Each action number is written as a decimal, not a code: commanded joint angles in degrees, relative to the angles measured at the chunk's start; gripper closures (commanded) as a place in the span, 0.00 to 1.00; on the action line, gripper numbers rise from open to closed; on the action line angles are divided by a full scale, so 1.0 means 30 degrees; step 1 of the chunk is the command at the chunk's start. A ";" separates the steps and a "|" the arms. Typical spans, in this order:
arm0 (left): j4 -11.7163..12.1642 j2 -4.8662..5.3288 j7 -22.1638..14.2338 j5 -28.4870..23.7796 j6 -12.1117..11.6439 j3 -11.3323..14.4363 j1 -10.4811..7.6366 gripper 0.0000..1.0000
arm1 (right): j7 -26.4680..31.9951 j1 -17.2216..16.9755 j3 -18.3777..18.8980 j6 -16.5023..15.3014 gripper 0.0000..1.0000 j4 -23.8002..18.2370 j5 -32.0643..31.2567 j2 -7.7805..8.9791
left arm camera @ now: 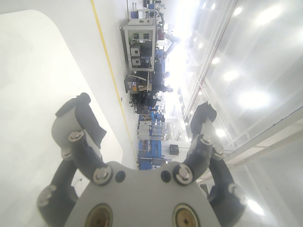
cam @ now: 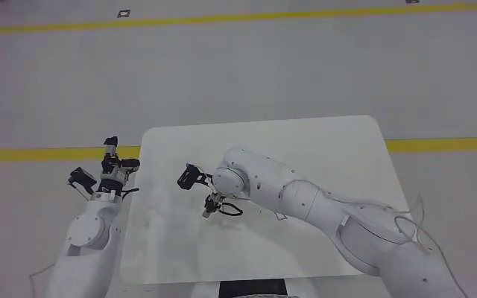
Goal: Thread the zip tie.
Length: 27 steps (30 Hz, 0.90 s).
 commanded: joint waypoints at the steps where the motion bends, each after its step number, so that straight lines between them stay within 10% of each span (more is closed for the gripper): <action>1: 0.0000 0.0000 0.0000 0.0000 0.0000 0.0000 0.0000 0.00 | 0.0000 0.0000 0.0000 0.0000 0.00 0.0001 0.0000 -0.0001; 27: 0.0000 0.0000 0.0000 0.0000 0.0000 0.0000 0.0000 0.00 | 0.1504 -0.0593 -0.0610 0.1591 0.00 -0.1476 -0.3919 -0.0003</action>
